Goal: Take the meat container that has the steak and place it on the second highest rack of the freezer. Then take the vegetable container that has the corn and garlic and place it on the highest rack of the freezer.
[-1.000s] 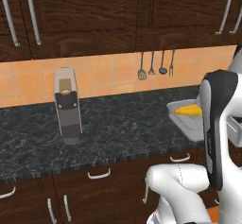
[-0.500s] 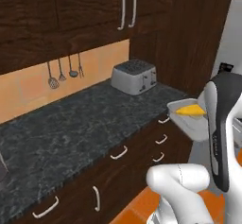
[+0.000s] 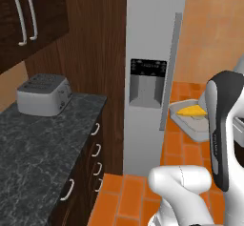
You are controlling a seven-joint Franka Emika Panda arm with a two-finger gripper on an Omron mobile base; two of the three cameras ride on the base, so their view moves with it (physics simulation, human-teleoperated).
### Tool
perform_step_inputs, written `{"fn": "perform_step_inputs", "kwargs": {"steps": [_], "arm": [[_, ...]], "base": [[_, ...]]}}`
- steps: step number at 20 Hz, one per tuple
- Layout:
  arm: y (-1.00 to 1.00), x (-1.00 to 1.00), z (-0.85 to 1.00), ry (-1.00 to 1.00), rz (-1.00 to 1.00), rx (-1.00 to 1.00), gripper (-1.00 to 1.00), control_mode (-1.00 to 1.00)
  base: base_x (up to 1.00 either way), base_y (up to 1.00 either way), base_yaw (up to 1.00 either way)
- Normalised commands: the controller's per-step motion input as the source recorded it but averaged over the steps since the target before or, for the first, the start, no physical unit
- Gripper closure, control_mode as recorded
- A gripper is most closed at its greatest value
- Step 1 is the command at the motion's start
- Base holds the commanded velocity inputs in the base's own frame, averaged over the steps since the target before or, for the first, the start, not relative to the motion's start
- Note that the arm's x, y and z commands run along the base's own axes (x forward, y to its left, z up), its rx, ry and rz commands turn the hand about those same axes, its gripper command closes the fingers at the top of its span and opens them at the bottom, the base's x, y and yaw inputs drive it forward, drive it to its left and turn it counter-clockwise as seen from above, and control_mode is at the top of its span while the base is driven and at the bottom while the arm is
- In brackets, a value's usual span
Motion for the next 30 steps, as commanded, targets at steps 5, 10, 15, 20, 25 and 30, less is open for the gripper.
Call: {"fn": "perform_step_inputs", "kwargs": {"steps": [5,10,15,20,25,30], "arm": [[0.0,0.0,0.0,0.0,0.0,0.0,1.0,1.0],[0.0,0.0,0.0,0.0,0.0,0.0,1.0,1.0],[0.0,0.0,0.0,0.0,0.0,0.0,1.0,1.0],[0.0,0.0,0.0,0.0,0.0,0.0,1.0,1.0],[0.0,0.0,0.0,0.0,0.0,0.0,1.0,1.0],[0.0,0.0,0.0,0.0,0.0,0.0,1.0,1.0]], "base": [[0.0,0.0,-0.89],[0.11,0.0,-0.78],[0.73,0.07,-0.25],[1.0,-0.05,0.14],[1.0,-0.65,0.05],[1.0,-0.2,0.19]]}}
